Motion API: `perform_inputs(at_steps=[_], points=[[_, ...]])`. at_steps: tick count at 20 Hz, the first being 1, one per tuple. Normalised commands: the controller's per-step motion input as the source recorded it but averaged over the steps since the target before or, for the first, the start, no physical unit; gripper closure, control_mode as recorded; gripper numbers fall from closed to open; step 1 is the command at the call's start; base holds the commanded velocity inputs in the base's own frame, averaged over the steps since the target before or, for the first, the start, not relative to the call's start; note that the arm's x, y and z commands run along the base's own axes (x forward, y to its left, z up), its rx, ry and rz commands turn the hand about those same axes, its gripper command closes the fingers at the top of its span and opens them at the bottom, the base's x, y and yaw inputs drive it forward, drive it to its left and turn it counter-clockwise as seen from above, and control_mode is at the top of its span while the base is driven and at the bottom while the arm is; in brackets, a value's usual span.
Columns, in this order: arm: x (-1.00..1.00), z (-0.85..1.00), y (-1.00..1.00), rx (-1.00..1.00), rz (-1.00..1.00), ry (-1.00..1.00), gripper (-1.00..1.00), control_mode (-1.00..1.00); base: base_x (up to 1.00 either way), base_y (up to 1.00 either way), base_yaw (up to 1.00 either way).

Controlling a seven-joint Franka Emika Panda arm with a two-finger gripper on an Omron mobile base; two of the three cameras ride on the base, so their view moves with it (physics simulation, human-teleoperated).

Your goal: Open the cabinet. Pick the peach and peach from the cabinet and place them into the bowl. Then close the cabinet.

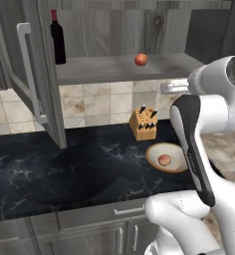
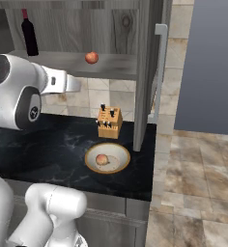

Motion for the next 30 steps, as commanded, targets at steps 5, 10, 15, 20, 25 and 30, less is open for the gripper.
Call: perform_inputs(at_steps=[5, 10, 15, 20, 25, 30], points=[[0.11, 0.2, 0.0, 0.0, 0.0, -0.07, -1.0, -1.0, 0.0, 0.0, 0.0], [0.33, 0.01, 0.05, 0.0, 0.0, -0.01, -1.0, -1.0, 0.0, 0.0, 0.0], [0.37, 0.01, 0.09, 0.0, 0.0, 0.0, -1.0, -1.0, 0.0, 0.0, 0.0], [0.39, 0.04, 0.05, 0.0, 0.0, 0.0, -1.0, -1.0, 0.0, 0.0, 0.0], [0.52, 0.0, 0.03, 0.03, 0.0, 0.06, -1.0, -1.0, 0.0, 0.0, 0.0], [0.55, 0.0, 0.01, 0.03, 0.0, 0.07, -1.0, -1.0, 0.0, 0.0, 0.0]])
